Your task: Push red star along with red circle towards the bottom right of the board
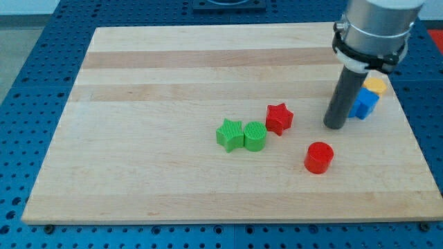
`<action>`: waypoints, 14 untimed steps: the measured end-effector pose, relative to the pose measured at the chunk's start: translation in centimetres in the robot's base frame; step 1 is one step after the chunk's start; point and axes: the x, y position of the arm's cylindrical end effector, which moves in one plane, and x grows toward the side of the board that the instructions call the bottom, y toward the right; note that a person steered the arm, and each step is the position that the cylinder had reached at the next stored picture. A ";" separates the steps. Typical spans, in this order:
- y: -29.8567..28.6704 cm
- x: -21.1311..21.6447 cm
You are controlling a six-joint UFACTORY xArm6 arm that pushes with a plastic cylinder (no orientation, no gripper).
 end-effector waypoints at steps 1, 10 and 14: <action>0.0 -1.0; -10.7 3.2; -10.7 5.3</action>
